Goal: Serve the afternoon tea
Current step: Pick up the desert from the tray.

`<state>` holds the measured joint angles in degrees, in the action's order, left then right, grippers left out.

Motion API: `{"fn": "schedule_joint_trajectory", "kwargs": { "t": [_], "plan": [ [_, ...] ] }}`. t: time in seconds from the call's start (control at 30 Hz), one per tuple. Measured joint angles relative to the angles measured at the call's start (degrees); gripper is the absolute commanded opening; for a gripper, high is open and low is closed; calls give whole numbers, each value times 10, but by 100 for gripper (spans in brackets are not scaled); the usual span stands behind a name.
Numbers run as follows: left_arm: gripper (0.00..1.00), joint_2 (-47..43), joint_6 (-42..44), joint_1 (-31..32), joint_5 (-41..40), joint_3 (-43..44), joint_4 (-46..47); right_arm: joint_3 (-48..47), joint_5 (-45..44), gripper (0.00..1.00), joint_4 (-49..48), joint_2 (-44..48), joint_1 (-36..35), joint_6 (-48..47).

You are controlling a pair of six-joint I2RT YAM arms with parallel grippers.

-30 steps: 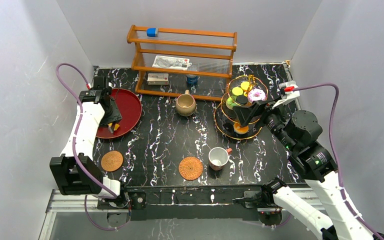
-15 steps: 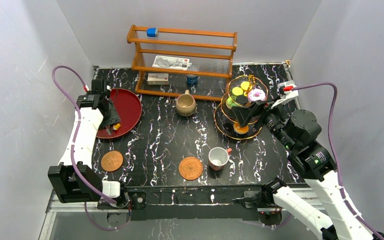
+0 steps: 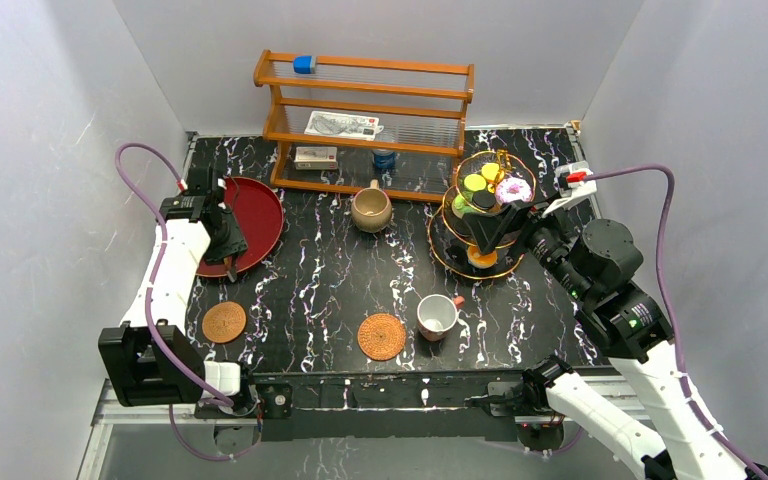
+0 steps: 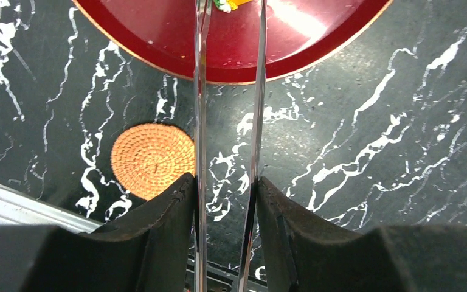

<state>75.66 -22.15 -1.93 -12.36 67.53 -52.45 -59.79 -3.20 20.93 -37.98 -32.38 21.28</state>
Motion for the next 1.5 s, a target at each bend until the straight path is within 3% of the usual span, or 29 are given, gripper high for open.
{"fn": "schedule_joint_trajectory", "kwargs": {
  "t": [0.47, 0.8, 1.5],
  "plan": [
    [27, 27, 17, 0, 58, 30, 28, -1, -2, 99, 3, 0, 0, -1],
    [26, 37, 18, 2, 109, 90, 26, -30, -34, 99, 32, 0, 0, -19],
    [27, 13, 22, 7, 342, 176, 27, -75, -78, 99, 79, -11, 0, -19]
  ]
}}
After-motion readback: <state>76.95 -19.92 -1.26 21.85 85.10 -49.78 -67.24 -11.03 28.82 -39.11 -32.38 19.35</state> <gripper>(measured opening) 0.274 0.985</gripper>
